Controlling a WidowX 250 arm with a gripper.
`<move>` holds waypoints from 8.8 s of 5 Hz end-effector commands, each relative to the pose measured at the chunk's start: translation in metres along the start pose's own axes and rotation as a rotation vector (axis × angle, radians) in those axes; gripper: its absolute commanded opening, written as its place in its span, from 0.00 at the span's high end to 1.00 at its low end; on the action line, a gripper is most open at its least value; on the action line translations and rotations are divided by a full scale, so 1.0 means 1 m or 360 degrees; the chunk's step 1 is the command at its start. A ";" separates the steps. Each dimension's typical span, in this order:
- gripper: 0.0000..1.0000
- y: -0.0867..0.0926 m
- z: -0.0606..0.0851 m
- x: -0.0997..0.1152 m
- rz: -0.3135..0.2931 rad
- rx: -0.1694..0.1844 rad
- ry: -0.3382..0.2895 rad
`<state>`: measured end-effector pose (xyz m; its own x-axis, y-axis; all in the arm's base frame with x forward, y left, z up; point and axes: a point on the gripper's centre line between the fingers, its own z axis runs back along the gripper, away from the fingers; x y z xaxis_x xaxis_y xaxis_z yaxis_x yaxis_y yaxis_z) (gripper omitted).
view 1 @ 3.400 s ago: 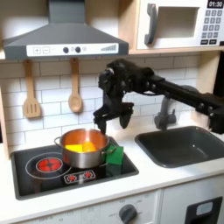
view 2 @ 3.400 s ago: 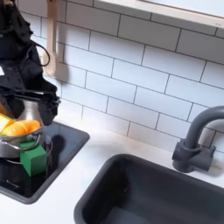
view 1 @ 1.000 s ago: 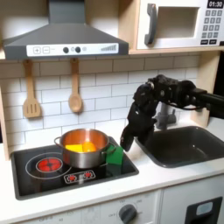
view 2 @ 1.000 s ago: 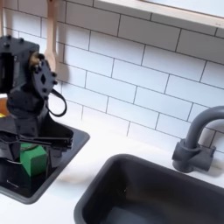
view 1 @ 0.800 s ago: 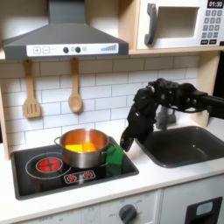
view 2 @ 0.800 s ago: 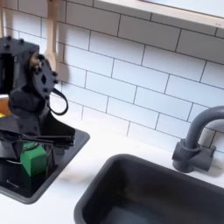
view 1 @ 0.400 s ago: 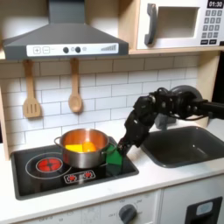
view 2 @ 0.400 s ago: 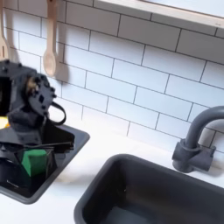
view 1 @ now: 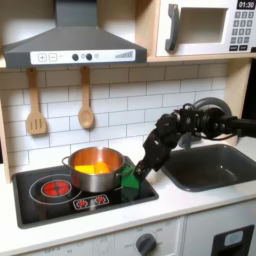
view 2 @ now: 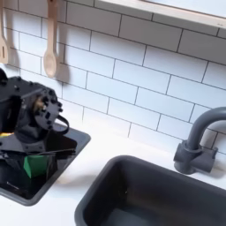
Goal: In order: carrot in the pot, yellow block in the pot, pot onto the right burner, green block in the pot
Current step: 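Put the green block in the pot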
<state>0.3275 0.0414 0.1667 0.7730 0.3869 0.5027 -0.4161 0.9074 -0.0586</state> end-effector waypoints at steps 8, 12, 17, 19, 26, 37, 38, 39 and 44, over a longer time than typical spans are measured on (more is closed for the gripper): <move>0.00 -0.018 -0.005 0.000 0.0417 0.0215 -0.0115; 0.00 -0.006 0.003 0.013 0.0867 0.0511 -0.0032; 0.00 0.010 -0.003 0.022 0.1057 0.0602 -0.0013; 0.00 0.018 -0.014 0.023 0.1110 0.0621 0.0002; 0.00 0.009 -0.024 0.016 0.1167 0.0578 -0.0005; 1.00 -0.007 -0.039 0.005 0.1041 0.0518 0.0032; 1.00 -0.012 -0.032 0.008 0.1038 0.0470 0.0010; 1.00 -0.017 -0.025 0.008 0.1029 0.0452 0.0008; 1.00 -0.026 0.017 0.033 0.1060 0.0322 -0.0104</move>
<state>0.3564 0.0250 0.1998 0.3030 0.8296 0.4689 -0.8720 0.4399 -0.2148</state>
